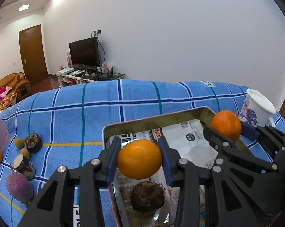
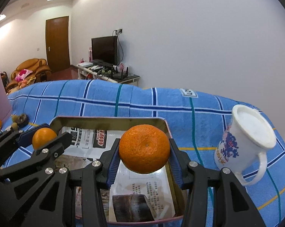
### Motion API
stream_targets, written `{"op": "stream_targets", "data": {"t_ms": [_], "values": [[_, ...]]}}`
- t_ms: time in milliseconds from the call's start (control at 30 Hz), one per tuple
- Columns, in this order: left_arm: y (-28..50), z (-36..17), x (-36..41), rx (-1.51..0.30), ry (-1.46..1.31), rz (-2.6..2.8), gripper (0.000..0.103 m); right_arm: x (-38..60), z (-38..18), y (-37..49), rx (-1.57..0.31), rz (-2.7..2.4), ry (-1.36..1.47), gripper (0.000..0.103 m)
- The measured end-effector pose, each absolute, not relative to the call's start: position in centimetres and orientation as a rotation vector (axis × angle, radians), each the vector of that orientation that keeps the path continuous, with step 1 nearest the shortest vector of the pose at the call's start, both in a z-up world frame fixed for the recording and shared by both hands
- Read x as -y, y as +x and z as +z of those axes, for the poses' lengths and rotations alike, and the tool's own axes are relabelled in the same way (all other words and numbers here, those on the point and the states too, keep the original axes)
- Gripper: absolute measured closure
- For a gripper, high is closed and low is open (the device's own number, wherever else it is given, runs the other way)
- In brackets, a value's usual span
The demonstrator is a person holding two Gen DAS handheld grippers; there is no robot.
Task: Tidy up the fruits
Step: 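Lower both oranges into the pink tin box and open both grippers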
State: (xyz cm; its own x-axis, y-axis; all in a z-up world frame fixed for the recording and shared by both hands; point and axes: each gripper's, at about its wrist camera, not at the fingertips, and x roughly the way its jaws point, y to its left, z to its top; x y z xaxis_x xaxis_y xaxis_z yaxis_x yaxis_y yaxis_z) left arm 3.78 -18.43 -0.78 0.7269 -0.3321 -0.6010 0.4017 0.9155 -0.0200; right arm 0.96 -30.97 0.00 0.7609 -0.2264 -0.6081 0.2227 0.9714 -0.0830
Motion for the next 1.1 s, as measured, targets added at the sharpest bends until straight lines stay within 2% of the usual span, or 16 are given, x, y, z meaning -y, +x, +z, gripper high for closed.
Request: {"op": "stream_targets", "data": {"t_ms": [233,900,1100], "values": [[4.6,-1.5,18.5,-0.68,0.141,-0.388,0.06,30.7,-1.8,2.3,-0.751,-0.206,0.0,0.053],[4.4,-2.1,19.2,-0.679,0.199,-0.376,0.06,30.8,-2.4,2.4,-0.809,-0.181,0.017,0.052],[3.6,-1.7,19.1,-0.64,0.224,-0.362,0.053,30.8,-2.4,2.1,-0.806,-0.168,0.017,0.052]]}}
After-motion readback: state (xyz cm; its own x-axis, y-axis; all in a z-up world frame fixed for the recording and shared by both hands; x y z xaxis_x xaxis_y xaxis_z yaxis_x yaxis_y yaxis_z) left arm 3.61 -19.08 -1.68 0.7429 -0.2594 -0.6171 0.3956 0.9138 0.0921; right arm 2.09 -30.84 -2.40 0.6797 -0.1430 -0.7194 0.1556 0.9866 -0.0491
